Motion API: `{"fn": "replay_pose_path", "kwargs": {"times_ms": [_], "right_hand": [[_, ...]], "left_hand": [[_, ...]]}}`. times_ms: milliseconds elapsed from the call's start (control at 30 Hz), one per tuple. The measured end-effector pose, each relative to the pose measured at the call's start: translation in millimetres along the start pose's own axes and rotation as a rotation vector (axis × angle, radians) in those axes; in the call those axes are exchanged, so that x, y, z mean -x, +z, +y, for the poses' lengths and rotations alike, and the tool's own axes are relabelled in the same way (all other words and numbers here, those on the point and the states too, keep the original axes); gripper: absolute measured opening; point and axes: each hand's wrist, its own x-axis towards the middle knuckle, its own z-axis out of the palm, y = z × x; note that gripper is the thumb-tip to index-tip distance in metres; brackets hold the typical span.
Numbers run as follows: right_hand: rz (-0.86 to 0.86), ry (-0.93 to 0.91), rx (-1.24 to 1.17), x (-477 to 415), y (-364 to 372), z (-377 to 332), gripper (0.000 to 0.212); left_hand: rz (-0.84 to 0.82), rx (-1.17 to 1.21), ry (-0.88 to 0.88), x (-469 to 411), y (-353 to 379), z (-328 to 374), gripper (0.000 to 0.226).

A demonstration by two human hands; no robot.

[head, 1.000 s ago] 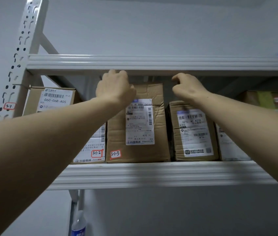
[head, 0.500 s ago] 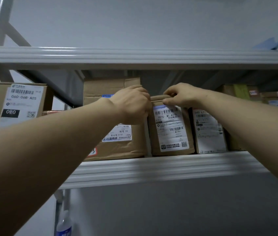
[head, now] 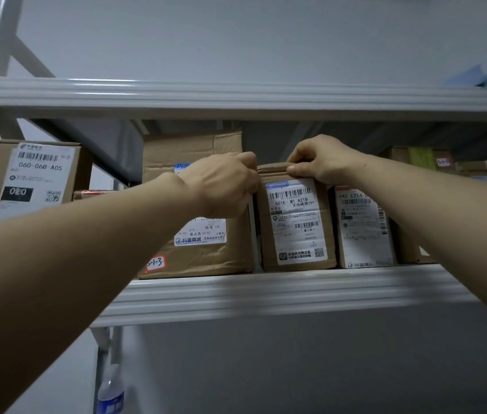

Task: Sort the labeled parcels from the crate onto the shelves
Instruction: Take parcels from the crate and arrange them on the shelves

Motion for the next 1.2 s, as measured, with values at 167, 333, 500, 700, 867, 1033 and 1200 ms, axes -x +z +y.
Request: {"fn": "replay_pose_path", "kwargs": {"times_ms": [167,333,500,700,867,1033,1200], "right_hand": [[-0.009,0.018,0.0,-2.0,-2.9,-5.1,0.017],[-0.026,0.026,0.009,-5.7,-3.3,-12.6,0.017],[-0.03,0.017,0.002,-5.5,-7.0,-16.6,0.016],[-0.027,0.027,-0.058,2.8,-6.7,-14.6,0.018],[-0.021,0.022,-0.114,10.4,-7.3,-13.7,0.028],[0.18,0.123,-0.204,14.9,-21.6,14.7,0.037],[0.333,0.243,-0.17,31.5,-42.6,62.0,0.046]], "left_hand": [[0.05,0.039,0.0,1.2,-1.5,0.9,0.024],[0.061,0.032,-0.006,2.3,0.1,0.0,0.034],[0.085,0.032,0.005,5.3,1.6,0.2,0.051],[0.103,0.044,0.007,3.9,1.1,2.9,0.034],[0.13,0.027,0.032,-4.6,0.5,15.2,0.033],[0.141,-0.013,0.037,-25.4,-2.6,38.9,0.033],[0.218,0.08,0.033,-61.8,-8.6,81.2,0.042]]}}
